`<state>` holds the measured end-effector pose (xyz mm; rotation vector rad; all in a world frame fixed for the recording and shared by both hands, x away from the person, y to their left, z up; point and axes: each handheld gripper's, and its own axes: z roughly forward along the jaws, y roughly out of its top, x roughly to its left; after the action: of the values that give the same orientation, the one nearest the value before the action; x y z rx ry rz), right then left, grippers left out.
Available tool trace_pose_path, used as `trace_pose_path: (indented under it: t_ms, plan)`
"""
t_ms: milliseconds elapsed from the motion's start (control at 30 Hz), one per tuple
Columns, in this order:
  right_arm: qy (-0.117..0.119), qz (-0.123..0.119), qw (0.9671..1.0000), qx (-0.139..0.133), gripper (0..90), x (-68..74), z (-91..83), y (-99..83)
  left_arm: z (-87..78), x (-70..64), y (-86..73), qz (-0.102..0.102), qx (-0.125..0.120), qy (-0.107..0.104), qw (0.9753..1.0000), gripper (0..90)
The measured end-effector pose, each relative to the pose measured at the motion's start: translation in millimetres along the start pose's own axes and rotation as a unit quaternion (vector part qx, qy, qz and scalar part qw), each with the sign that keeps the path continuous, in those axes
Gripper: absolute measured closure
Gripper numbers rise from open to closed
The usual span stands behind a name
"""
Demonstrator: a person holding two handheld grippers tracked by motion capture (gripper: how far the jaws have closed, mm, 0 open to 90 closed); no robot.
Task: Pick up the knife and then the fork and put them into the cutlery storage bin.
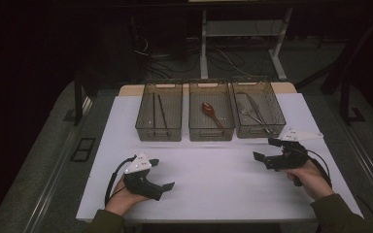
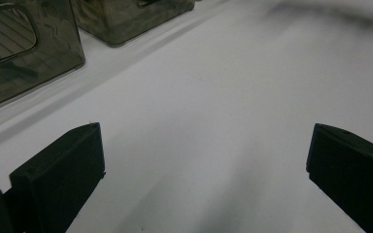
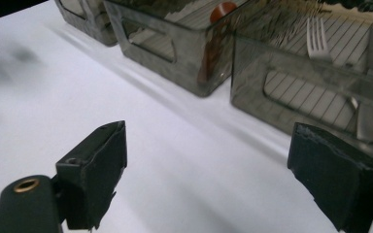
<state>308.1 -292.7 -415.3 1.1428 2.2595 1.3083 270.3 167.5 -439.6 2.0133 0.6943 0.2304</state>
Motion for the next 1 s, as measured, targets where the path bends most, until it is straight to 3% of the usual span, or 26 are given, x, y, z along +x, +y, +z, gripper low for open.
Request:
trace_pose_path:
  t_ms: [333,533,1000]
  plan:
    - [0.019,0.001,0.9996,0.021,13.7,8.7,-0.9,-24.7,0.3,-0.1,-0.1,0.0,0.0,0.001,1.0,0.0]
    - [0.007,-0.005,0.9992,0.039,13.7,15.3,-2.0,-33.6,-0.1,-0.2,-0.4,-0.001,0.0,0.001,1.0,0.0]
    - [0.003,-0.008,0.9993,0.037,13.7,21.0,-12.9,-42.2,1.9,-0.5,-0.2,-0.001,0.003,0.001,1.0,0.0]
